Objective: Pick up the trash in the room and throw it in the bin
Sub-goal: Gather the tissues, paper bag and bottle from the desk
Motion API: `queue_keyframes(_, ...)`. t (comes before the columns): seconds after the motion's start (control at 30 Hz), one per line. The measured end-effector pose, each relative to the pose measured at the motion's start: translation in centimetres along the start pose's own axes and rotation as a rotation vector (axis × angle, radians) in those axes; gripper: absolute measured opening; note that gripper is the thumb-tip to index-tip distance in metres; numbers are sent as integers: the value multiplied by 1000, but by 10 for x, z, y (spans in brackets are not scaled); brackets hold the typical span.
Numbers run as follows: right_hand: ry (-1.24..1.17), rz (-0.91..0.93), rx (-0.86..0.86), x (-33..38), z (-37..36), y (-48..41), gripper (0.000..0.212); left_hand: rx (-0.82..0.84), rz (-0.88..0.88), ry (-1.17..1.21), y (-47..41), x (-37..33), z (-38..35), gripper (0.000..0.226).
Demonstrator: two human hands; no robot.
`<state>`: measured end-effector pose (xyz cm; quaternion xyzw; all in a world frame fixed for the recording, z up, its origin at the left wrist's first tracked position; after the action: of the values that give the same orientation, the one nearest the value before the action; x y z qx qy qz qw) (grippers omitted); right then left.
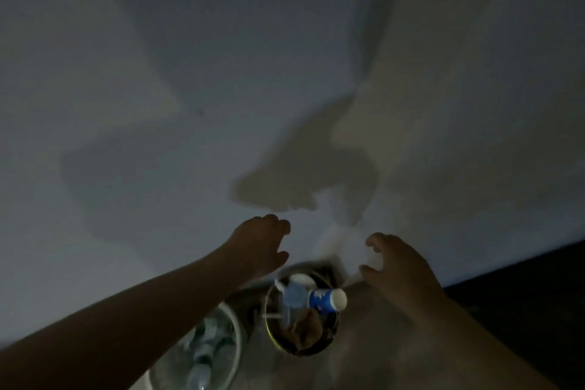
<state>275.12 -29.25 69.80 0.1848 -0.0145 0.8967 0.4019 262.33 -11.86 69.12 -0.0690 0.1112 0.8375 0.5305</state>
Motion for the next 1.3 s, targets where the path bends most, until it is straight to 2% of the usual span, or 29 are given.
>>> queue_keyframes(0.13, 13, 212, -119, 69, 116, 6, 52, -205, -44, -74, 28, -18, 141, 50)
queue_keyframes(0.33, 30, 520, -306, 161, 270, 38, 48, -485, -18, -205, 99, -49, 314, 52)
queue_keyframes(0.5, -49, 761, -494, 226, 364, 85, 45, -668, 87, -218, 182, -65, 402, 48)
queue_keyframes(0.6, -89, 884, -542, 269, 393, 118, 37, -755, 176, -239, 235, -65, 433, 45)
queue_keyframes(0.73, -162, 1071, -523, 342, 401, 168, 30, -839, 302, -296, 317, -55, 464, 43)
queue_keyframes(0.9, -235, 1332, -470, 451, 387, 255, 29, -964, 535, -387, 461, -27, 493, 43)
queue_keyframes(1.1, -343, 1616, -334, 579, 329, 404, 32, -1039, 867, -475, 659, 7, 483, 41)
queue_keyframes(1.3, -439, 1820, -197, 684, 267, 574, 32, -1026, 1144, -541, 851, 22, 461, 37)
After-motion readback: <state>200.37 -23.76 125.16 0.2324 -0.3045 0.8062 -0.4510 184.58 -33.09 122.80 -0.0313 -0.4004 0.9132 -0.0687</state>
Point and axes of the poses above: each hand's wrist, its own y-axis away from the middle knuckle, its own z-axis out of the back of the hand, x = y × z, the point moved 7 cm from there along -y, towards the middle knuckle, and after that the axes turned 14 degrees about -x, right-handed, at the moved point
